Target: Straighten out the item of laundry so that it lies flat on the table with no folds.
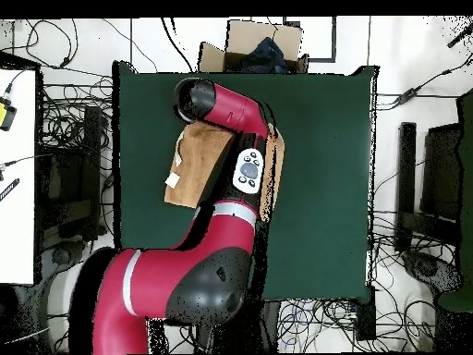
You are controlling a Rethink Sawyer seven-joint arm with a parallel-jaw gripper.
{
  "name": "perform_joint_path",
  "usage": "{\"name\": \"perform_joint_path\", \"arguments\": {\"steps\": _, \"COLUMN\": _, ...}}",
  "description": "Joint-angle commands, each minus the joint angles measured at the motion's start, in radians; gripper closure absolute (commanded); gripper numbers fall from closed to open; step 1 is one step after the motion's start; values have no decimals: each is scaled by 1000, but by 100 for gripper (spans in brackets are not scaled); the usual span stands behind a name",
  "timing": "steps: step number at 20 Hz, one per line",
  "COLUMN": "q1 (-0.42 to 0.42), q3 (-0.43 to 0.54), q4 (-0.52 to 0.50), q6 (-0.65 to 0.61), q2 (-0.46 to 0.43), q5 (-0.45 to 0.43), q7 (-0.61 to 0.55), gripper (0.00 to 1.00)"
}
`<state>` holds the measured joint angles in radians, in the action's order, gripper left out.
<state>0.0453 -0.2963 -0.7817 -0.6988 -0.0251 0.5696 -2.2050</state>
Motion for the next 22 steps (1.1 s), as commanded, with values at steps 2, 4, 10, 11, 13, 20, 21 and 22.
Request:
{"name": "perform_joint_path", "arguments": {"steps": 2, "q1": 47, "q3": 69, "q4": -180, "q6": -76, "q2": 75, "q5": 49, "q7": -318, "gripper": 0}}
{"name": "perform_joint_path", "arguments": {"steps": 4, "q1": 53, "q3": 68, "q4": -184, "q6": -84, "q2": 85, "q5": 54, "q7": -327, "gripper": 0}}
{"name": "perform_joint_path", "arguments": {"steps": 10, "q1": 68, "q3": 56, "q4": -178, "q6": -98, "q2": 100, "q5": 55, "q7": -341, "gripper": 0}}
{"name": "perform_joint_path", "arguments": {"steps": 11, "q1": 68, "q3": 57, "q4": -181, "q6": -97, "q2": 104, "q5": 56, "q7": -339, "gripper": 0}}
{"name": "perform_joint_path", "arguments": {"steps": 13, "q1": 67, "q3": 50, "q4": -182, "q6": -85, "q2": 105, "q5": 53, "q7": -335, "gripper": 0}}
{"name": "perform_joint_path", "arguments": {"steps": 20, "q1": 47, "q3": -18, "q4": -86, "q6": -50, "q2": 48, "q5": 18, "q7": -305, "gripper": 0}}
{"name": "perform_joint_path", "arguments": {"steps": 21, "q1": 43, "q3": -37, "q4": -66, "q6": -41, "q2": 38, "q5": 8, "q7": -296, "gripper": 0}}
{"name": "perform_joint_path", "arguments": {"steps": 22, "q1": 43, "q3": -46, "q4": -58, "q6": -37, "q2": 35, "q5": 3, "q7": -294, "gripper": 0}}
